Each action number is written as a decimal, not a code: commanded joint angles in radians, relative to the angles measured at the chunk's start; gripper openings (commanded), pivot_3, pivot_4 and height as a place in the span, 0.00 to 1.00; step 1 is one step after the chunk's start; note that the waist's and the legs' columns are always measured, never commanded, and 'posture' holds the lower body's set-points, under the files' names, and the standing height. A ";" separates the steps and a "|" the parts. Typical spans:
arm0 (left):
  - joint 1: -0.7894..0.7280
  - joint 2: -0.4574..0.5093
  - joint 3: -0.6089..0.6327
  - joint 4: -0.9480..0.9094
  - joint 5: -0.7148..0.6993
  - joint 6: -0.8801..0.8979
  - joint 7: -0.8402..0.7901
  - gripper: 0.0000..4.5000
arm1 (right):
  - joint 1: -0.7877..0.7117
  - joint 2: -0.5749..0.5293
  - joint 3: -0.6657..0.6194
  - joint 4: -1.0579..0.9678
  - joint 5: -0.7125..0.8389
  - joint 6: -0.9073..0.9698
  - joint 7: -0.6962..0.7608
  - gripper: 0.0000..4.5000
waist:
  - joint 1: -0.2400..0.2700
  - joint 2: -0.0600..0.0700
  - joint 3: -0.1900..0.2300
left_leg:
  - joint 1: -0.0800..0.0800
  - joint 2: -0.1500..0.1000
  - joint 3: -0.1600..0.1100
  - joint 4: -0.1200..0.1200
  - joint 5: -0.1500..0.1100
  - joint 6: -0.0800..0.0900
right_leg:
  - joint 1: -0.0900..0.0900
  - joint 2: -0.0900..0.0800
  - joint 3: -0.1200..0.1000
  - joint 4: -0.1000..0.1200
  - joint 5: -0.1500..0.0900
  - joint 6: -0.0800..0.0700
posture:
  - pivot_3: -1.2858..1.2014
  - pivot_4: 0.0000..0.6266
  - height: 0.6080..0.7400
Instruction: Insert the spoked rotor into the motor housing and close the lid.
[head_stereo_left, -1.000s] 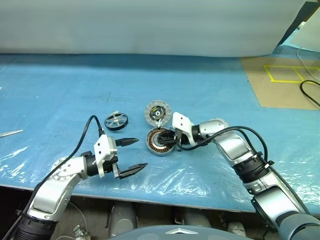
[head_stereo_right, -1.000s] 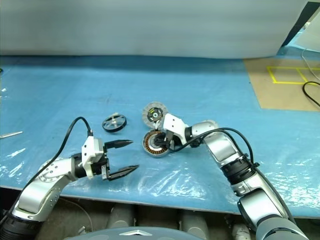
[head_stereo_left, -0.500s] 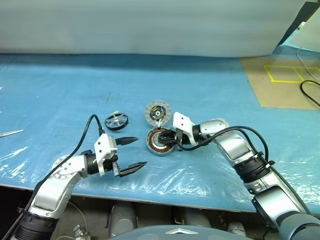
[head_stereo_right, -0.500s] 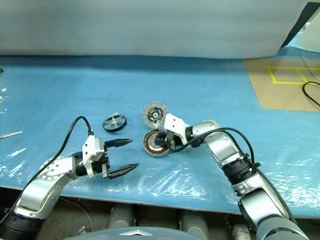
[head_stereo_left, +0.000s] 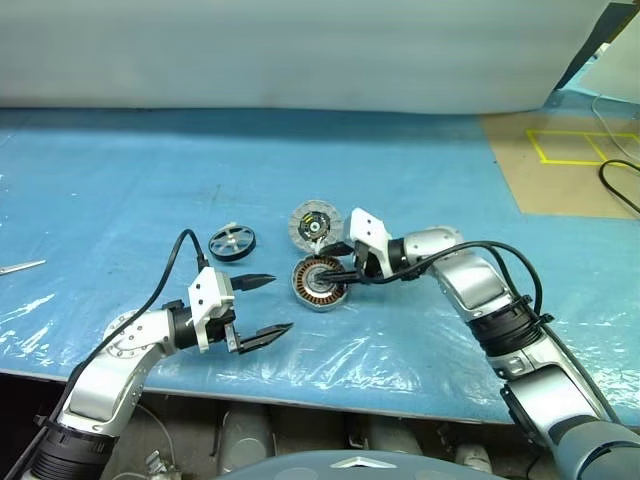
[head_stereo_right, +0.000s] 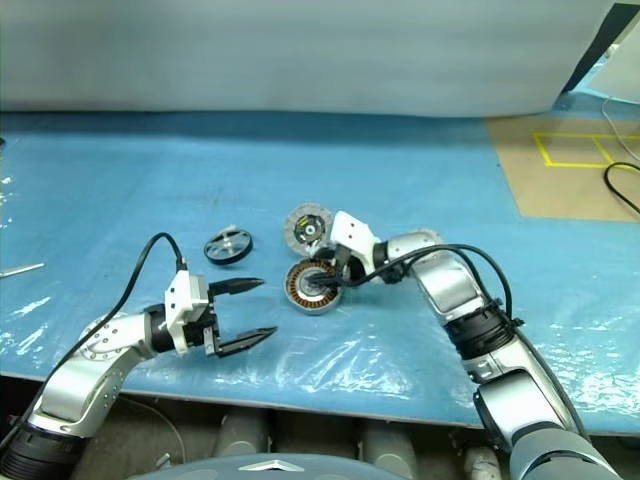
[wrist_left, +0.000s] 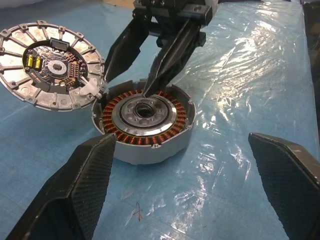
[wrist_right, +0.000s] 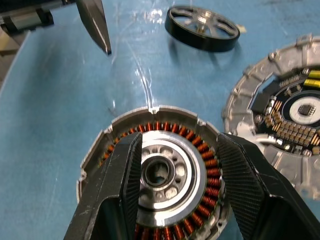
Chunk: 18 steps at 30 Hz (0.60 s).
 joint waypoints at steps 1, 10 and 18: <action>0.002 -0.003 0.004 -0.012 -0.010 -0.020 -0.008 1.00 | -0.022 0.015 -0.039 -0.065 0.057 0.032 0.004 0.51 | 0.000 0.000 0.000 | 0.000 0.000 0.000 0.000 0.000 0.000 | 0.000 0.000 0.000 0.000 0.000 0.000 | 0.52 0.24 1.00; -0.001 -0.006 0.004 -0.006 -0.010 -0.025 -0.010 1.00 | 0.017 0.015 0.016 -0.015 -0.009 -0.025 -0.020 0.01 | 0.000 0.000 0.000 | 0.000 0.000 0.000 0.000 0.000 0.000 | 0.000 0.000 0.000 0.000 0.000 0.000 | 0.52 0.24 1.00; -0.007 -0.007 0.001 0.001 -0.003 -0.030 -0.012 1.00 | 0.019 0.025 0.026 0.052 -0.041 -0.063 -0.038 0.01 | 0.000 0.000 0.000 | 0.000 0.000 0.000 0.000 0.000 0.000 | 0.000 0.000 0.000 0.000 0.000 0.000 | 0.52 0.24 1.00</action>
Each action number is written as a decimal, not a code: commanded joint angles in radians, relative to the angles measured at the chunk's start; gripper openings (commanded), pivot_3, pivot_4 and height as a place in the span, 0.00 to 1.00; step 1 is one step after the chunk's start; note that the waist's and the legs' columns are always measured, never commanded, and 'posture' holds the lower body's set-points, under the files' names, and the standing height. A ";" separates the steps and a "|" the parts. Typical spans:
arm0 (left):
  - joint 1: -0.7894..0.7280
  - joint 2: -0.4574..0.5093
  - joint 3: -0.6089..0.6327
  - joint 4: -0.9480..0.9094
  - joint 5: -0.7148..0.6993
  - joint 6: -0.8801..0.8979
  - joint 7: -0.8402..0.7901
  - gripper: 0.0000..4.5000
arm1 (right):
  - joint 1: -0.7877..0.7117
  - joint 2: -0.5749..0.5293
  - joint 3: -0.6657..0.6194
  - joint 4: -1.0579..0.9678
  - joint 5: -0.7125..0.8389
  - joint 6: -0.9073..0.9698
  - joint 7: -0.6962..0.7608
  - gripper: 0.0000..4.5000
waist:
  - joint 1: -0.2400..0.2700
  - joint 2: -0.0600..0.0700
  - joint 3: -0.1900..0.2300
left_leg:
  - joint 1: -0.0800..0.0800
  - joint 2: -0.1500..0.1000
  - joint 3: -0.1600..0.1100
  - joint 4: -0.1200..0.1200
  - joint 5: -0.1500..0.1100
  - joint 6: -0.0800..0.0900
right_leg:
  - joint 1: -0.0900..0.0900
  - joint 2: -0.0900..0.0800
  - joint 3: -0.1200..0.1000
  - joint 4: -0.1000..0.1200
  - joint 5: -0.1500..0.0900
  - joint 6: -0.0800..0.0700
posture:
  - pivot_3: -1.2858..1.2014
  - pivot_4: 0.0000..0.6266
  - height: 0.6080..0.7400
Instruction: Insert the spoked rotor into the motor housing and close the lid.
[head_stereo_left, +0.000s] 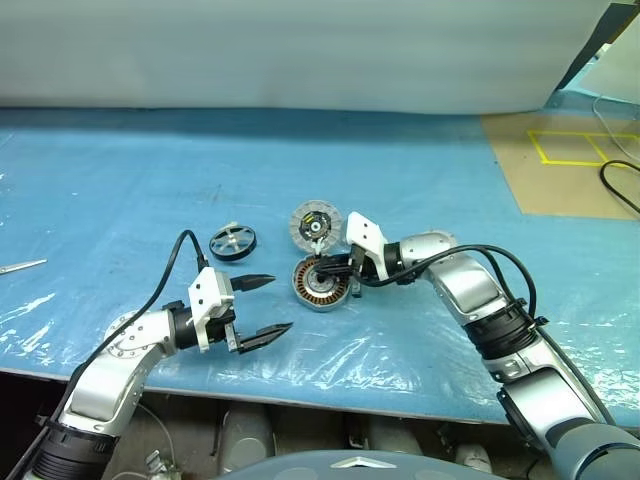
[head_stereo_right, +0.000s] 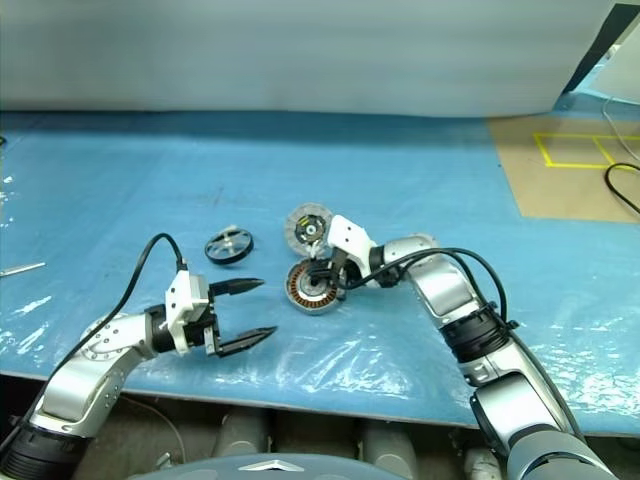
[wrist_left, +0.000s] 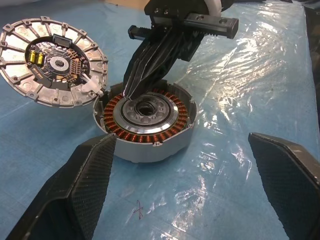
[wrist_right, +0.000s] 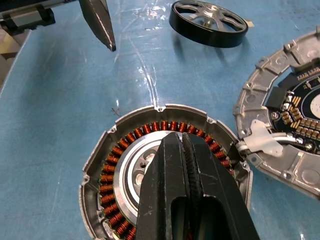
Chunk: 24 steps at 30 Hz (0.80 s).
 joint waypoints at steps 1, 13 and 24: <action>-0.005 -0.001 0.001 -0.009 -0.003 -0.028 -0.011 1.00 | -0.005 0.011 0.005 0.007 -0.015 -0.028 -0.010 0.01 | 0.000 0.000 0.000 | 0.000 0.000 0.000 0.000 0.000 0.000 | 0.000 0.000 0.000 0.000 0.000 0.000 | 0.52 0.24 1.00; -0.007 0.001 -0.001 0.008 0.000 -0.035 -0.016 1.00 | 0.027 0.008 0.035 0.041 -0.044 -0.038 0.003 0.01 | 0.000 0.000 0.000 | 0.000 0.000 0.000 0.000 0.000 0.000 | 0.000 0.000 0.000 0.000 0.000 0.000 | 0.52 0.24 1.00; -0.009 -0.007 -0.002 -0.004 -0.005 -0.030 -0.007 1.00 | 0.075 -0.017 0.096 0.176 -0.145 -0.093 -0.026 0.01 | 0.000 -0.001 -0.005 | 0.011 0.000 0.001 0.000 -0.001 0.002 | 0.012 -0.001 0.001 0.000 0.000 0.000 | 0.52 0.24 1.00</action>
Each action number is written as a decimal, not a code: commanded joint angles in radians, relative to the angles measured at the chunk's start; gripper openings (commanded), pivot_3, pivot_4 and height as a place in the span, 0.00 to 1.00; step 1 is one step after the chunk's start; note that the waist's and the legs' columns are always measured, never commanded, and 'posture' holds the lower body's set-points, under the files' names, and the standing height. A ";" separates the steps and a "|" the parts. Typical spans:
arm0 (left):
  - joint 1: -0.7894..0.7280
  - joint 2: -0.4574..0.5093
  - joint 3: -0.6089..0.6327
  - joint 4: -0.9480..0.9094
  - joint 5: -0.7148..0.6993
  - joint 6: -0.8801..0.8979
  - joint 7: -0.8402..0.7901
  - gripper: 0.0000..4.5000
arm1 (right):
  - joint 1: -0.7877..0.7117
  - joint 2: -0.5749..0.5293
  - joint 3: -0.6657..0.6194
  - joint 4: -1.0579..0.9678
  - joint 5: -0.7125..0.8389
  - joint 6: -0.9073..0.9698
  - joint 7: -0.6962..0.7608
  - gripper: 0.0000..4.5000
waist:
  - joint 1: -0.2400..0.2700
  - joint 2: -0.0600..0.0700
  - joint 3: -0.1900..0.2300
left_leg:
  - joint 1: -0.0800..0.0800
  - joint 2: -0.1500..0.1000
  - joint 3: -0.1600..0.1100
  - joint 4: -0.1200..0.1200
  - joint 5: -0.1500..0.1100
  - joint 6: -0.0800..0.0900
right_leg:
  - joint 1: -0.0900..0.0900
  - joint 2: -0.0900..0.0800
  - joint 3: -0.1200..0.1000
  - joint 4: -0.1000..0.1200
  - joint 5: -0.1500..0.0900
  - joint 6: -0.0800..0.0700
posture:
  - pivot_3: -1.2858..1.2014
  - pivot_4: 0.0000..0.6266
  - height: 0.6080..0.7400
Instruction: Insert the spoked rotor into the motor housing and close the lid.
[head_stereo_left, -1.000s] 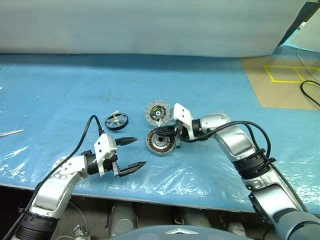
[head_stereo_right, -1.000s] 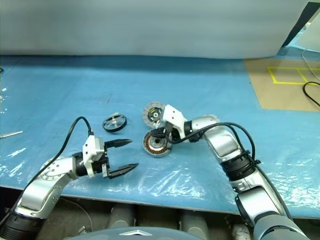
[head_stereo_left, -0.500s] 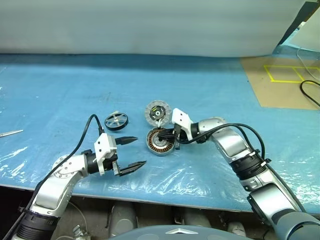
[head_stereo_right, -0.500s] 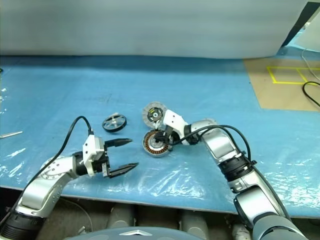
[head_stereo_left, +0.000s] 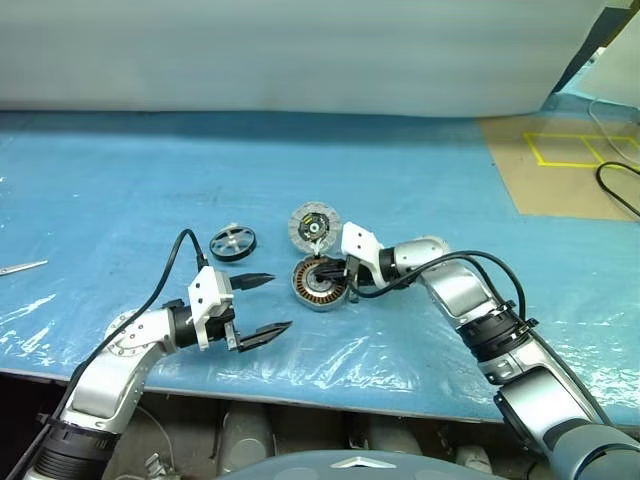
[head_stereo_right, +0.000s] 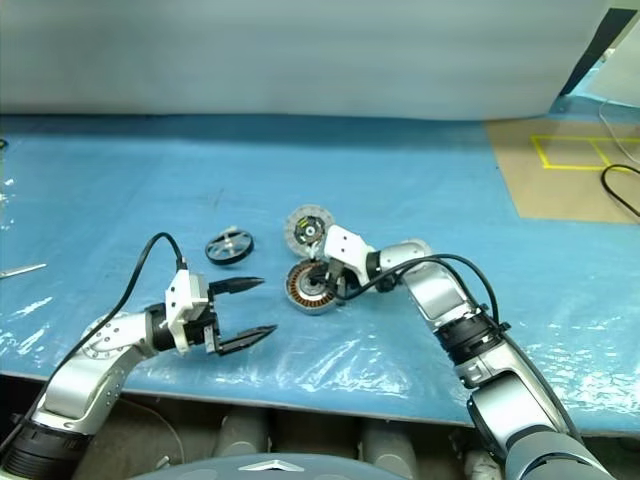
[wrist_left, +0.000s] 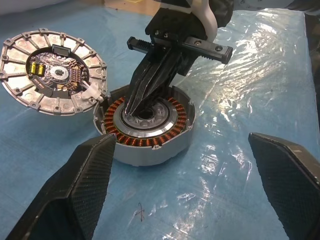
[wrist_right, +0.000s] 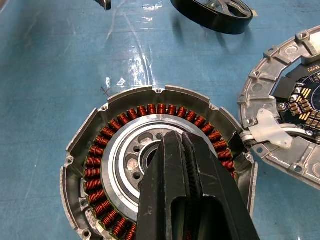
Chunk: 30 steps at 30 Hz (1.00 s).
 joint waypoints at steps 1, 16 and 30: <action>0.000 -0.002 0.000 -0.027 -0.007 -0.011 0.001 1.00 | 0.064 -0.024 0.032 0.067 -0.035 0.072 0.003 0.01 | 0.001 0.000 -0.001 | 0.002 0.000 0.000 0.000 0.000 0.001 | 0.002 0.000 0.000 0.000 0.000 0.000 | 0.52 0.24 1.00; -0.012 -0.012 -0.002 -0.011 -0.004 -0.016 -0.003 1.00 | 0.010 0.028 -0.102 -0.143 0.179 0.270 0.030 0.01 | -0.001 -0.001 -0.001 | -0.010 0.001 0.001 -0.004 0.001 -0.003 | -0.014 0.001 -0.001 0.000 0.000 0.000 | 0.52 0.24 1.00; -0.005 -0.012 -0.003 -0.020 -0.002 -0.011 -0.001 1.00 | 0.041 0.004 -0.043 -0.036 0.103 0.255 0.001 0.01 | 0.000 -0.001 -0.001 | -0.005 0.001 0.001 -0.002 0.001 -0.003 | -0.009 0.001 0.001 -0.001 0.000 0.000 | 0.52 0.24 1.00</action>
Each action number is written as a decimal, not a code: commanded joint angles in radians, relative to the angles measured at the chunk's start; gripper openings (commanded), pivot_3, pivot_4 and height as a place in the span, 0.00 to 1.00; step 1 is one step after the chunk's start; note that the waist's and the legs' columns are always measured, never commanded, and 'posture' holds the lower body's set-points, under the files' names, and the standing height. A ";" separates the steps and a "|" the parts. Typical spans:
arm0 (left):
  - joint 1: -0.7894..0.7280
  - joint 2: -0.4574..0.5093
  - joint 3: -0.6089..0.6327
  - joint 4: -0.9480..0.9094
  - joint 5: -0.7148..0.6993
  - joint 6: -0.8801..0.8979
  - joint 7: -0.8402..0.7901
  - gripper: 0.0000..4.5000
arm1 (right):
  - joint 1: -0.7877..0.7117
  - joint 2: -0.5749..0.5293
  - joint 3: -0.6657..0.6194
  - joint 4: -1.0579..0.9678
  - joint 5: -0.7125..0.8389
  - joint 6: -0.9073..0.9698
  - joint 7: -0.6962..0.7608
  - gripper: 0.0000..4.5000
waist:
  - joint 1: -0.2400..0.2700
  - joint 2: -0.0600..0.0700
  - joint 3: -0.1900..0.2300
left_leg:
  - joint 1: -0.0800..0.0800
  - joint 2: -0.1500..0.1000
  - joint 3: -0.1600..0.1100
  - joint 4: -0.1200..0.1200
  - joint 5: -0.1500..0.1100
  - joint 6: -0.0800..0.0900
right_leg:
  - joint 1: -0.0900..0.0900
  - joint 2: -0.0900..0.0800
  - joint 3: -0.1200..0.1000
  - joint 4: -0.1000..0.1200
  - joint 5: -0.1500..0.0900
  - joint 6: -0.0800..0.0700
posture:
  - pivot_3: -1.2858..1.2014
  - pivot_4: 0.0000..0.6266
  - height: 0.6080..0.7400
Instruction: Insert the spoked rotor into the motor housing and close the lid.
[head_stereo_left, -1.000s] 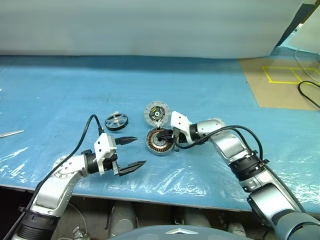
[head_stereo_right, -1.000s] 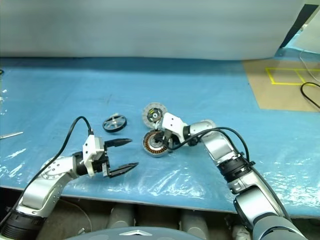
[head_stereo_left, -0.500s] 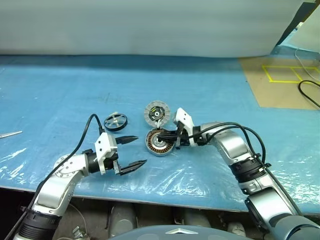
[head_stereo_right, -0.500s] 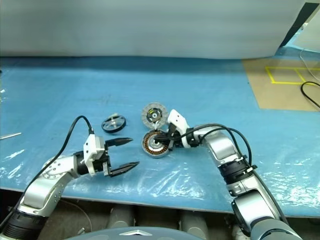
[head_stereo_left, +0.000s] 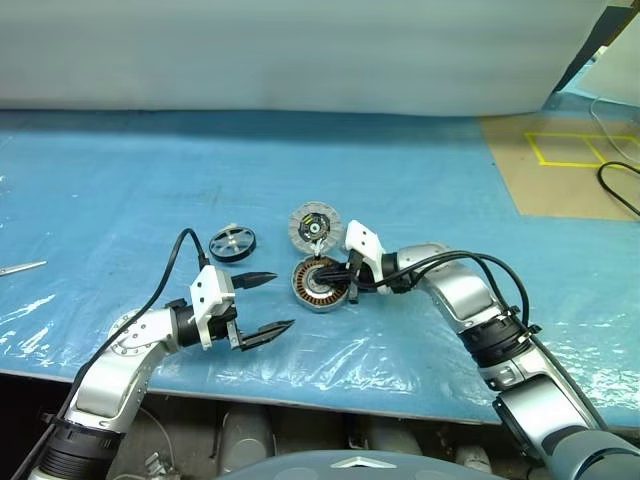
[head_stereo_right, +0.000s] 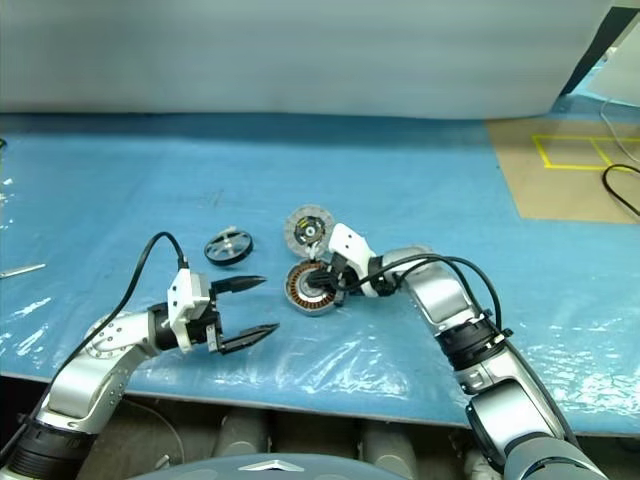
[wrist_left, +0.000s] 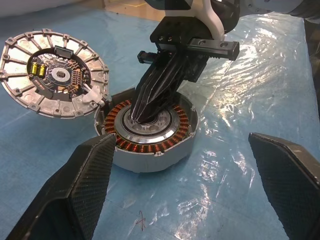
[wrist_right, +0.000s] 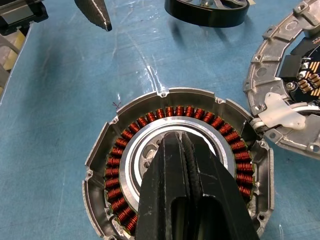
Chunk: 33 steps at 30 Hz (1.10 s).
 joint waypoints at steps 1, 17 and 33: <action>-0.002 0.003 -0.002 -0.023 -0.001 -0.012 -0.002 1.00 | 0.018 -0.016 0.013 0.040 -0.005 0.079 0.001 0.01 | 0.000 0.000 0.000 | 0.000 0.000 0.000 0.000 0.000 0.000 | 0.000 0.000 0.000 0.000 0.000 0.000 | 0.52 0.24 1.00; -0.021 0.005 -0.013 -0.014 -0.002 -0.012 -0.009 1.00 | 0.007 0.042 -0.118 -0.042 0.137 0.148 -0.030 0.01 | -0.007 -0.003 -0.004 | -0.002 0.000 0.002 -0.001 0.000 0.000 | -0.004 0.000 0.002 0.000 0.000 0.000 | 0.52 0.24 1.00; -0.002 0.011 -0.008 -0.031 -0.009 -0.008 -0.007 1.00 | -0.004 0.084 -0.103 -0.109 0.159 0.161 -0.064 0.01 | -0.013 -0.003 -0.004 | -0.003 0.000 0.002 -0.003 0.000 0.000 | -0.004 0.000 0.001 -0.001 0.000 0.000 | 0.52 0.24 1.00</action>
